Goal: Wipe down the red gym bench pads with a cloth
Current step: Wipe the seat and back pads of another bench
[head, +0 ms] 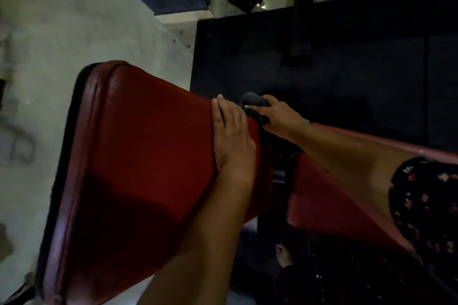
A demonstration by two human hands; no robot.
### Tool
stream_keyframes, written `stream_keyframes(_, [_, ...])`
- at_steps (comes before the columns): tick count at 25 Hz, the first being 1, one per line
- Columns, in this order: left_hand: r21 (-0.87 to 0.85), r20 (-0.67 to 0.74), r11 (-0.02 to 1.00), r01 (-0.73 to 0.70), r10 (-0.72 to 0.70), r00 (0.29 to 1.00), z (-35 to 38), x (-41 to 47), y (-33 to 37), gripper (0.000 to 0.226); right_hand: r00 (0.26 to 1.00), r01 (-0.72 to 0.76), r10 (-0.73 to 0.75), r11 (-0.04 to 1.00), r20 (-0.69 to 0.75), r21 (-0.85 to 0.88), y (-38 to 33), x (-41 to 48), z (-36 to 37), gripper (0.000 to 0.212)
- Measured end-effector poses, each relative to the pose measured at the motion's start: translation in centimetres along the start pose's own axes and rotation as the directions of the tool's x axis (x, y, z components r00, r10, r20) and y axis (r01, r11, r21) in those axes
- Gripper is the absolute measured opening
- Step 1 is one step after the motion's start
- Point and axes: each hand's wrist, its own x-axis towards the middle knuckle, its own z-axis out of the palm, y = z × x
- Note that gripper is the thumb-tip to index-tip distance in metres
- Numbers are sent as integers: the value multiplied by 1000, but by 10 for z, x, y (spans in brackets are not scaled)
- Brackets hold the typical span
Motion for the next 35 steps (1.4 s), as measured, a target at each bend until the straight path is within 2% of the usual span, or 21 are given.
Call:
stream_keyframes(6, [-128, -33, 989, 70, -75, 997, 6, 2, 14, 73, 980, -193, 196, 979, 41, -57, 20, 0, 19, 65])
stream_keyframes(7, [-141, -36, 989, 34, -39, 999, 9, 0, 20, 74, 974, -223, 224, 974, 38, -43, 22, 1, 22, 63])
stream_keyframes(9, [-107, -24, 984, -141, 139, 990, 22, -8, 38, 78, 962, -269, 269, 963, 40, -7, 28, 10, 34, 57])
stream_keyframes(10, [-58, -3, 973, -225, 225, 974, 29, -16, 47, 81, 957, -288, 284, 956, 58, 65, 29, 14, 39, 55])
stream_keyframes(12, [21, 23, 960, -278, 278, 960, 42, -25, 64, 85, 947, -322, 314, 925, 76, 201, 38, 19, 55, 56])
stream_keyframes(14, [29, 24, 965, -261, 261, 965, 49, -28, 69, 84, 919, -386, 389, 858, 61, 340, 41, 15, 64, 55])
stream_keyframes(17, [23, 5, 967, -255, 255, 967, 49, -25, 65, 83, 870, -454, 493, 773, 31, 443, 32, 2, 68, 55])
stream_keyframes(20, [36, -17, 963, -268, 269, 963, 50, -27, 66, 82, 838, -451, 544, 647, 42, 615, 27, -23, 86, 60])
stream_keyframes(23, [14, -9, 957, -291, 291, 957, 58, -52, 74, 75, 816, -478, 544, 443, 196, 759, 13, -66, 106, 57])
stream_keyframes(25, [58, 13, 948, -313, 313, 950, 72, -83, 83, 78, 800, -506, 529, 342, 283, 792, -5, -100, 123, 51])
stream_keyframes(28, [112, -13, 934, -339, 343, 939, 91, -123, 86, 78, 801, -522, 499, 312, 330, 794, -19, -137, 156, 49])
stream_keyframes(31, [83, -83, 940, -330, 336, 938, 96, -134, 82, 72, 806, -542, 448, 298, 386, 786, -25, -166, 185, 55])
stream_keyframes(33, [93, -118, 945, -313, 323, 939, 99, -133, 83, 71, 829, -539, 391, 364, 401, 760, -33, -184, 199, 65])
stream_keyframes(35, [87, -151, 948, -307, 317, 936, 103, -134, 84, 70, 841, -540, 345, 497, 417, 679, -41, -198, 205, 68])
